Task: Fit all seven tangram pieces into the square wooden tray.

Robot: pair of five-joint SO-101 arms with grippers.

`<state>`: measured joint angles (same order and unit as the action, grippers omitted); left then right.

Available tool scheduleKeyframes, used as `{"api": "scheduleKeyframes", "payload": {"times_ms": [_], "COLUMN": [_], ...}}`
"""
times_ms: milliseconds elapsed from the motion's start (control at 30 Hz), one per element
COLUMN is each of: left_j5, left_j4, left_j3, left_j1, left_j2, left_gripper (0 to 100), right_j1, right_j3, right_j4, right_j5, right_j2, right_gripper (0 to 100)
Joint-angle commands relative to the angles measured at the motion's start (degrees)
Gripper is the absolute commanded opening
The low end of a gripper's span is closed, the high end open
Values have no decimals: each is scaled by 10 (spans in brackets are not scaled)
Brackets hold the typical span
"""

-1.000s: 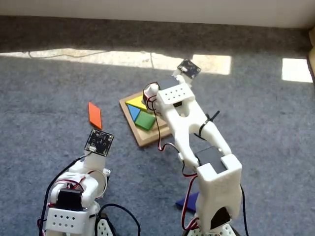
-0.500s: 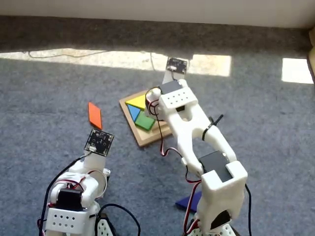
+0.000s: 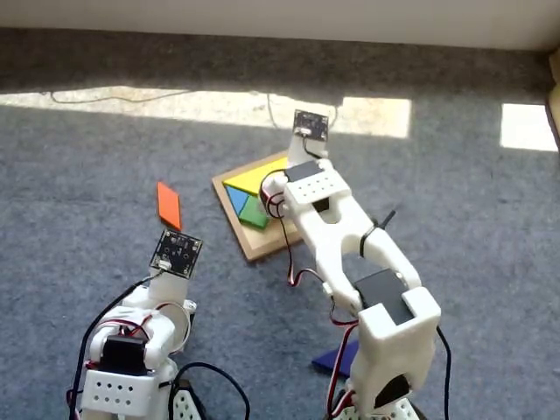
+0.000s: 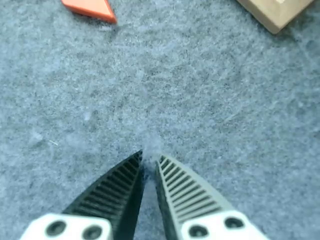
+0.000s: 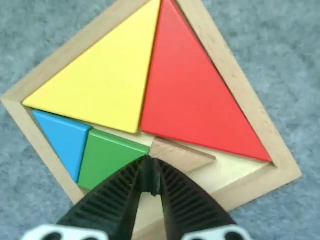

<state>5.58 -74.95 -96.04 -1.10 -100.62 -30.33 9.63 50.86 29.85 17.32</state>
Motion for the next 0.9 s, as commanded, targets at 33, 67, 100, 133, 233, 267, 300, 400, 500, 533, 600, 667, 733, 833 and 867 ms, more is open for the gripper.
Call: {"api": "scheduleKeyframes", "payload": {"times_ms": [33, 67, 100, 133, 233, 267, 300, 400, 500, 533, 600, 667, 733, 833, 867], "left_j5": [-5, -5, -5, -5, -5, -5, -5, -5, -5, -5, -5, -5, -5, -5, -5], "left_j4": [1, 1, 1, 1, 1, 1, 1, 1, 1, 1, 1, 1, 1, 1, 1], "left_j3": [-12, -12, -12, -12, -12, -12, -12, -12, -12, -12, -12, -12, -12, -12, -12], "left_j1": [-7, -7, -7, -7, -7, -7, -7, -7, -7, -7, -7, -7, -7, -7, -7], "left_j2": [-12, -12, -12, -12, -12, -12, -12, -12, -12, -12, -12, -12, -12, -12, -12], "left_gripper": [6, 6, 6, 6, 6, 6, 6, 6, 6, 6, 6, 6, 6, 6, 6], "right_j1": [-6, -6, -5, -4, -6, -7, -7, -8, -7, -7, -6, -6, -6, -6, -6], "right_j3": [-3, -3, -5, -5, -1, 0, 5, 38, 76, 90, 117, 149, 181, 238, 259], "right_j4": [-59, -72, -80, -81, -81, -81, -80, -81, -81, -81, -81, -81, -81, -81, -83], "right_j5": [-7, -7, -7, -7, -7, -7, -7, -7, -8, -8, -8, -8, -20, -90, -108], "right_j2": [-15, -9, -7, -7, -36, -52, -66, -114, -160, -175, -207, -244, -286, -357, -381], "right_gripper": [10, 10, 10, 10, 10, 10, 10, 10, 10, 10, 10, 10, 10, 10, 10]}}
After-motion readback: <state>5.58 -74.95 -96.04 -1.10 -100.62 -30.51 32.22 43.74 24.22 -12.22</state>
